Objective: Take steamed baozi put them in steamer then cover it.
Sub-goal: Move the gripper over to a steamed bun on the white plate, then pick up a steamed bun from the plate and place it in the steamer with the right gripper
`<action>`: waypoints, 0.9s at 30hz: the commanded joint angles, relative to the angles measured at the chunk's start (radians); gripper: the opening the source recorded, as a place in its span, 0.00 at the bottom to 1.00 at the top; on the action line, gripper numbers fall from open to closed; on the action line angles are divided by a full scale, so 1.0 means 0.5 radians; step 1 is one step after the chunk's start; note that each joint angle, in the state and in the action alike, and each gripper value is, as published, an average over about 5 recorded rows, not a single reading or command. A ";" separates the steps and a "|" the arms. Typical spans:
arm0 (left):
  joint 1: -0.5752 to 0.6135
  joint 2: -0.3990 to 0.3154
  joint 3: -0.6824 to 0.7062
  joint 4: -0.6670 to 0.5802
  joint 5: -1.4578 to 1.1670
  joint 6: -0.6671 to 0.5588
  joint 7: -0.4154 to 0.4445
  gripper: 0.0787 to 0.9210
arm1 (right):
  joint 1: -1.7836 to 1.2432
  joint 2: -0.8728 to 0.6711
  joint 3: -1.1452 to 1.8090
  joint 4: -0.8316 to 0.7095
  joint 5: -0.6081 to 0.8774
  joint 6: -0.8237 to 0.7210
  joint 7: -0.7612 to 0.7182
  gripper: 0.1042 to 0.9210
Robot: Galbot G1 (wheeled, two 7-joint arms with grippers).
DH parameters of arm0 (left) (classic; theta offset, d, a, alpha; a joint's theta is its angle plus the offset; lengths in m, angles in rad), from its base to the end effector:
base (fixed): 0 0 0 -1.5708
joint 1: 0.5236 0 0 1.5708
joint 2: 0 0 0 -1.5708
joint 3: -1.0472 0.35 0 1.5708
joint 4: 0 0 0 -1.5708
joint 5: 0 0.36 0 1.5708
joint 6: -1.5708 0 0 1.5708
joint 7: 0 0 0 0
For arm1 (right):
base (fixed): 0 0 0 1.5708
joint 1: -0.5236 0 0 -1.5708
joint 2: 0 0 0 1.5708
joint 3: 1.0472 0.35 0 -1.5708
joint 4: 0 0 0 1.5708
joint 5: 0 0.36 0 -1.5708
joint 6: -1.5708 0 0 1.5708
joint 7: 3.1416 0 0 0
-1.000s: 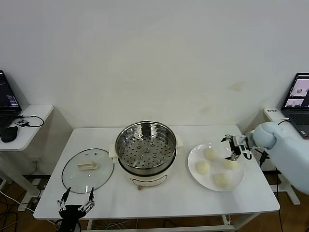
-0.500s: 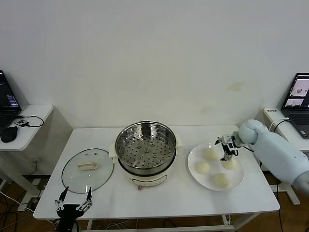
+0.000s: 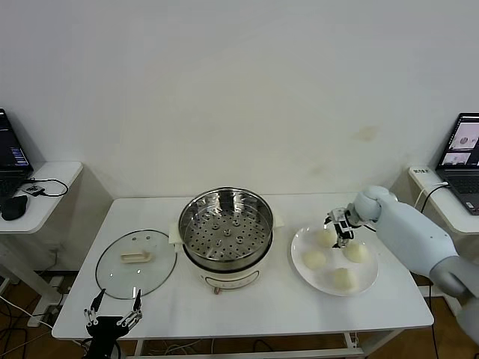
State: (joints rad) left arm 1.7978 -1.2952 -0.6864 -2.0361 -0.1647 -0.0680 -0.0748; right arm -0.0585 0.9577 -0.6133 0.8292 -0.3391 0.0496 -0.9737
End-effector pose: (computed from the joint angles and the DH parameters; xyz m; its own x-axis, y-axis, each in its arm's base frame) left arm 0.1181 0.1015 -0.3388 -0.9804 -0.0806 0.1796 -0.0505 0.9848 0.1664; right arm 0.5824 -0.1443 -0.2497 -0.3144 -0.1301 0.9403 -0.9289 -0.1622 -0.3331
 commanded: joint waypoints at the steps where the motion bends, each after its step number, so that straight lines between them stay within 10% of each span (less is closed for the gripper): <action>1: 0.003 -0.001 0.001 -0.001 0.003 -0.002 -0.001 0.88 | 0.015 0.088 -0.015 -0.100 -0.018 -0.002 -0.001 0.88; 16: -0.004 -0.006 0.004 0.008 0.002 -0.004 -0.002 0.88 | 0.014 0.066 -0.022 -0.087 -0.066 0.000 -0.020 0.59; 27: -0.015 0.012 0.001 0.018 -0.016 -0.003 0.005 0.88 | 0.268 -0.196 -0.236 0.303 0.249 -0.061 -0.043 0.59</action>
State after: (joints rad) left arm 1.7896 -1.2887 -0.6858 -2.0267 -0.1727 -0.0700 -0.0724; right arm -0.0049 0.9334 -0.6685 0.8607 -0.3130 0.0349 -0.9934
